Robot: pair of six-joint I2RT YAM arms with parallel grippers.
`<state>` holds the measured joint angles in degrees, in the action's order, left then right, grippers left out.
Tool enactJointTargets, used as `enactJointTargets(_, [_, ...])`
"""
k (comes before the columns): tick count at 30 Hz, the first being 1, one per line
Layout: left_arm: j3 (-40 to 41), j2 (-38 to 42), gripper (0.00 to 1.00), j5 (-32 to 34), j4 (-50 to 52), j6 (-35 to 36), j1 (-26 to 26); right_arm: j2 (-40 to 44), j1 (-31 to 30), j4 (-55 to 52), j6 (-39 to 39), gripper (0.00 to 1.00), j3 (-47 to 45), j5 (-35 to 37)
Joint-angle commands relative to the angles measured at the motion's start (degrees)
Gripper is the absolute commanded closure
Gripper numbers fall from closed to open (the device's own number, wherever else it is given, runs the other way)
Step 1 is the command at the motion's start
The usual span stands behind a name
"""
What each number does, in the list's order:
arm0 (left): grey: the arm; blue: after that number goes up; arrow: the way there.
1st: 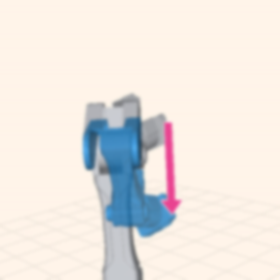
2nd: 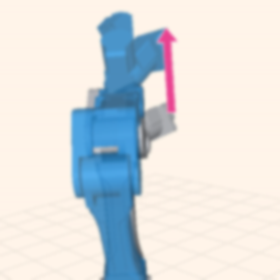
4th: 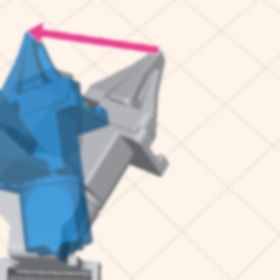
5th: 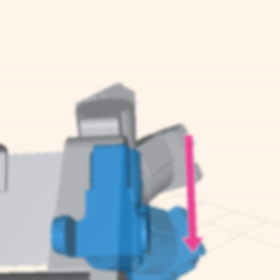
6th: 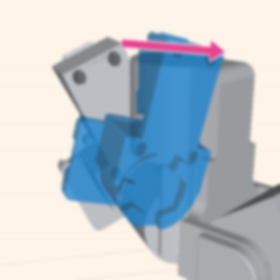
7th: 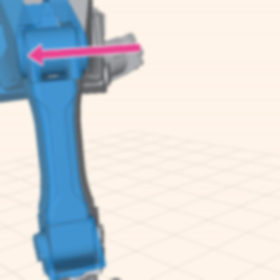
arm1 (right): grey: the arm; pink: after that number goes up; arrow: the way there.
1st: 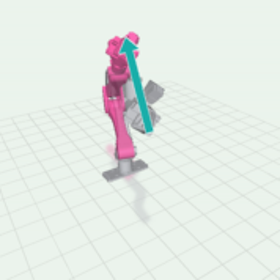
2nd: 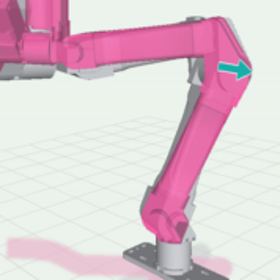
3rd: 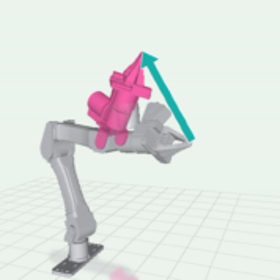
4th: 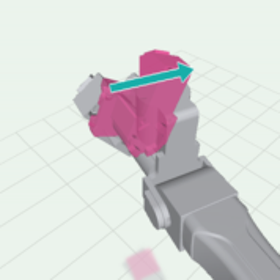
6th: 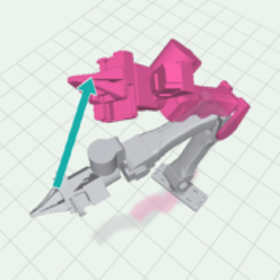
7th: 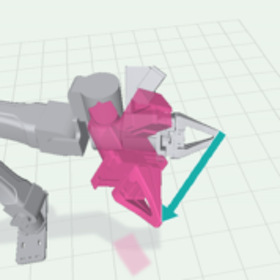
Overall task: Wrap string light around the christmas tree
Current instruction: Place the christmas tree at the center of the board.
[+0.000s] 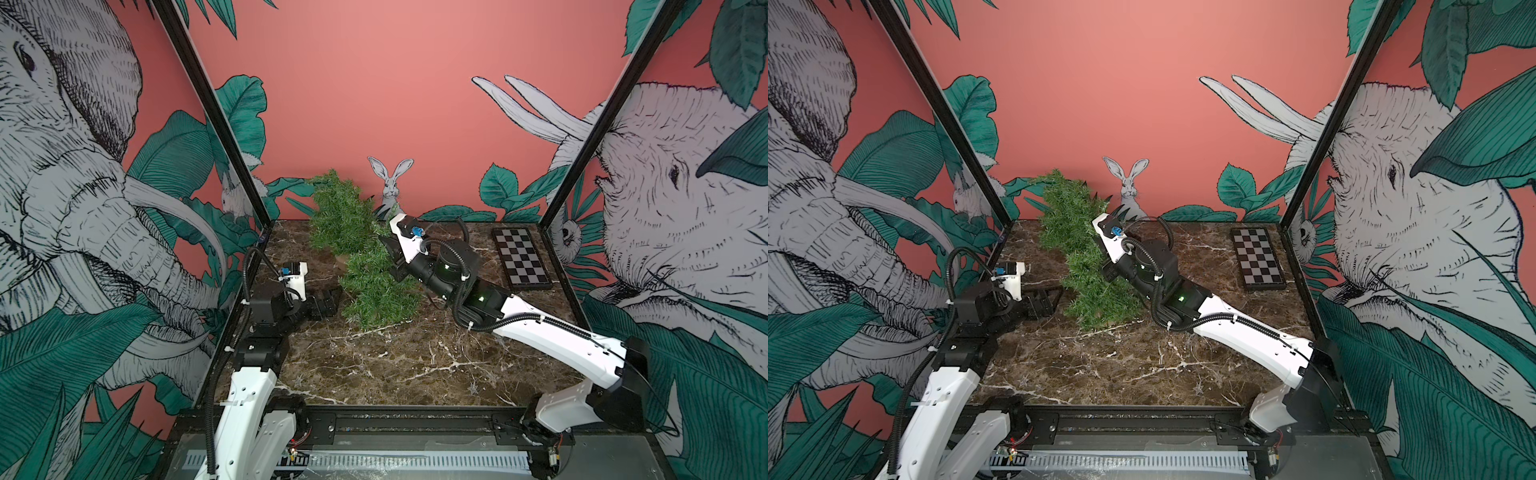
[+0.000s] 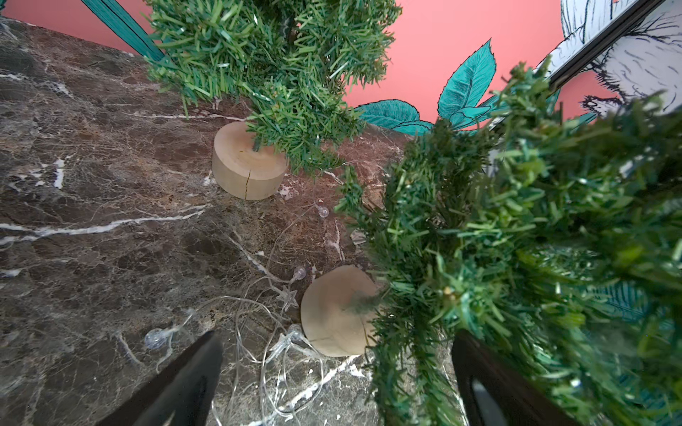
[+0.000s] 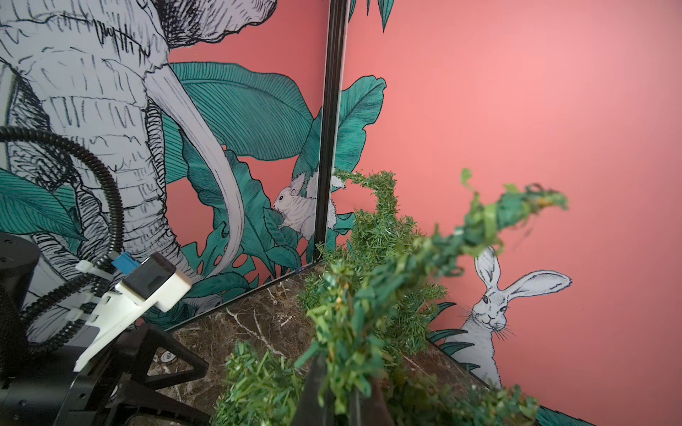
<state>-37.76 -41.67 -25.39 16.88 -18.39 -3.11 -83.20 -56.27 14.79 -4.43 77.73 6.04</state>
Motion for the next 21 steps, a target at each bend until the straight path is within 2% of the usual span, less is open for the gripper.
enactJointTargets(1, [-1.40, 0.63, 0.02, 0.49, 0.57, 0.31, -0.10, 3.47, -0.31, 7.72, -1.52, 1.00, 0.78, 1.80])
enactJointTargets(10, [-1.35, 0.51, 0.02, 0.60, 0.47, 0.20, -0.11, 7.23, -0.33, 7.11, -2.25, 1.00, -2.15, 3.60])
enactJointTargets(20, [-1.26, 0.27, 0.02, 0.38, 0.35, 0.03, -0.09, 11.78, -0.33, 6.65, -0.77, 1.00, -10.26, 7.34])
enactJointTargets(21, [-1.18, 0.27, 0.02, 0.34, 0.32, 0.02, -0.10, 12.22, -0.33, 6.12, -0.84, 0.88, -10.63, 8.00])
